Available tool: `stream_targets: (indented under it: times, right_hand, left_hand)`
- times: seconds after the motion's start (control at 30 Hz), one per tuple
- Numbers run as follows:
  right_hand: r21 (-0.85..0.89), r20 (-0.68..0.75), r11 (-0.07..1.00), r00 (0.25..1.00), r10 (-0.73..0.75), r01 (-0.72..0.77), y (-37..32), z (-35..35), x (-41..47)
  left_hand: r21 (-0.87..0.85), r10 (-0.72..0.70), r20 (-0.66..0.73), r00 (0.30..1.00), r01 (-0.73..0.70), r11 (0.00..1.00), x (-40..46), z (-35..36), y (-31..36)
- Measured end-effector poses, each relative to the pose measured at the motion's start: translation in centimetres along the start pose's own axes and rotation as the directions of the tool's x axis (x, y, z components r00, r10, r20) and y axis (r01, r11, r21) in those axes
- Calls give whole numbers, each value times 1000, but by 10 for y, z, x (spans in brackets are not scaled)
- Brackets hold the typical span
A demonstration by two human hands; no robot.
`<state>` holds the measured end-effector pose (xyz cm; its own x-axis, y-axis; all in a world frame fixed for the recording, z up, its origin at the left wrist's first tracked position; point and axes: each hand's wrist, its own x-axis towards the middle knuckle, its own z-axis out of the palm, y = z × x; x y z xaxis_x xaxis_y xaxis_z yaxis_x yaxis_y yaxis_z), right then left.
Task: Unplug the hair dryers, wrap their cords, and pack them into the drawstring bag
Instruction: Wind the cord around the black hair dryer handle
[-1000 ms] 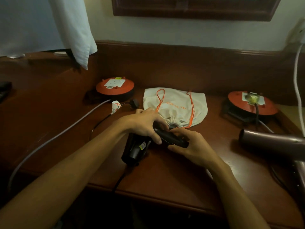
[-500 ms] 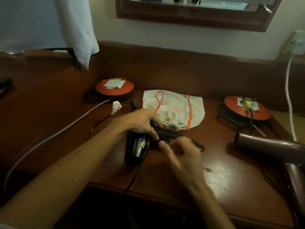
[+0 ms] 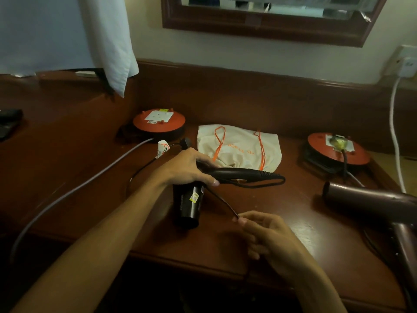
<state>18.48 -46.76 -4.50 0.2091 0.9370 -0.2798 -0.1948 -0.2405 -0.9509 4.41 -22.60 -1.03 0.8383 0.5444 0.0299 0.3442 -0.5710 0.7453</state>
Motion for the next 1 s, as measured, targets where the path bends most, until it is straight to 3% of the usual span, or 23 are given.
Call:
stream_targets:
  times: [0.07, 0.13, 0.17, 0.23, 0.3, 0.43, 0.63, 0.77, 0.83, 1.0]
  right_hand:
    - [-85, -45, 996, 999, -23, 19, -7, -7, -2]
    - [-240, -101, 962, 983, -157, 129, -20, -5, -8]
    - [-386, -129, 901, 955, -265, 198, -29, -3, -12]
    - [-740, -110, 615, 853, -510, 272, -47, 2, -12]
    - [-891, -21, 372, 795, -607, 261, -62, 2, 1]
    - [-930, 58, 270, 823, -566, 251, -83, -17, 46]
    - [-910, 191, 297, 928, -320, 289, -92, -31, 95]
    - [-795, 206, 568, 976, -73, 210, -94, -53, 106]
    - [-750, 177, 640, 983, -49, 167, -95, -62, 110]
    - [-712, 217, 676, 975, -44, 189, -95, -62, 119]
  left_hand:
    - [-50, 10, -9, 1000, -11, 999, -4, -1, -2]
    - [-46, 13, -10, 1000, -14, 999, -7, 1, -1]
    - [-30, 17, -4, 1000, -17, 999, -7, 3, 0]
    - [-1, 24, 6, 1000, -24, 1000, -7, 5, 2]
    - [17, 27, 7, 1000, -27, 999, -5, 6, 4]
    - [89, 9, 31, 999, -12, 996, -5, 8, 8]
    - [177, -14, 70, 997, 2, 984, -8, 7, 13]
    - [195, 6, 103, 995, -26, 980, -6, 7, 15]
    - [126, 29, 108, 994, -43, 991, -8, 5, 11]
    - [-96, 88, 61, 994, -82, 992, -18, -3, 7]
